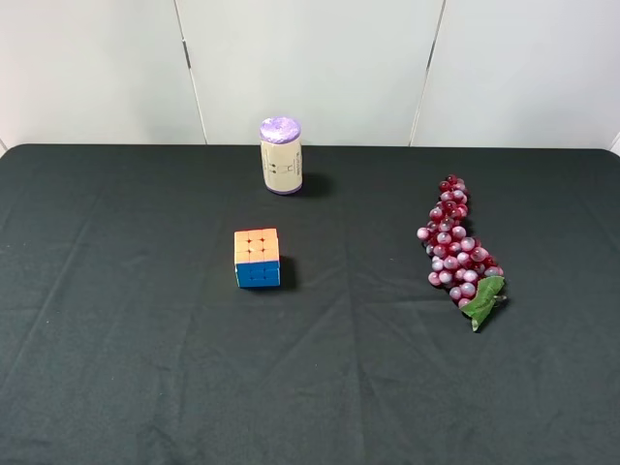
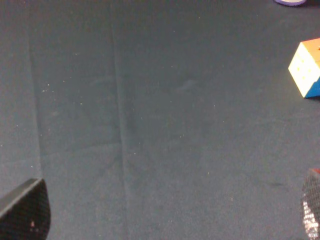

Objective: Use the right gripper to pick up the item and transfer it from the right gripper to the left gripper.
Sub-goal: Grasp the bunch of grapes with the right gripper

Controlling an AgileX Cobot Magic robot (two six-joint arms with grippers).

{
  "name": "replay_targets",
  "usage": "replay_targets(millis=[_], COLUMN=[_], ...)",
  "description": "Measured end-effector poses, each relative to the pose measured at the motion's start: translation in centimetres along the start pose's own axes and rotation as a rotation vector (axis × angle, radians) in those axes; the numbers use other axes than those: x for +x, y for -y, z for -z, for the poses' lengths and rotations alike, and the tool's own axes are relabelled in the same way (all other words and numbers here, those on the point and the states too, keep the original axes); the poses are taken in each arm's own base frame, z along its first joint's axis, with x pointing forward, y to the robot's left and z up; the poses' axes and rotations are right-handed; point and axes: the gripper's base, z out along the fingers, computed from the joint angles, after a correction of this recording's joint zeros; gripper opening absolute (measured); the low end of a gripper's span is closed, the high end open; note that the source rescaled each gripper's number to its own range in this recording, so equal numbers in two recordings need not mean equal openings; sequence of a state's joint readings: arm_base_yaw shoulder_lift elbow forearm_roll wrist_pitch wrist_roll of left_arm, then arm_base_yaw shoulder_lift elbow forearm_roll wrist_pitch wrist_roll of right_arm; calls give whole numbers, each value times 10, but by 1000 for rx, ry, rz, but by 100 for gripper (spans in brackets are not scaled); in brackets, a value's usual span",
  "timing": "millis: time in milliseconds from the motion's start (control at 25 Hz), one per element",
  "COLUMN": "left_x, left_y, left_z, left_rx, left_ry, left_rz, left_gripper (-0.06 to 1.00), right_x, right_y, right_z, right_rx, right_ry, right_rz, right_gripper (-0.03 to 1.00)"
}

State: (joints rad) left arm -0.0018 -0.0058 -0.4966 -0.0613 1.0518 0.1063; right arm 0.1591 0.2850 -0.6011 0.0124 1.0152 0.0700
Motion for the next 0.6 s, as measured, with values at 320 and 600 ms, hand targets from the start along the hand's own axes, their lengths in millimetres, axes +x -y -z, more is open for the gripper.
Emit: replay_targets(millis=[320, 600], left_x=[0, 0], left_y=[0, 0], left_z=[0, 0], left_rx=[0, 0], left_ry=[0, 0], left_rz=[0, 0], left_gripper=[100, 100], right_x=[-56, -78], right_y=[-4, -5], right_z=[-62, -129], right_rx=[3, -11], right_ry=[-270, -431], right_rz=[132, 167], right_gripper=[100, 100])
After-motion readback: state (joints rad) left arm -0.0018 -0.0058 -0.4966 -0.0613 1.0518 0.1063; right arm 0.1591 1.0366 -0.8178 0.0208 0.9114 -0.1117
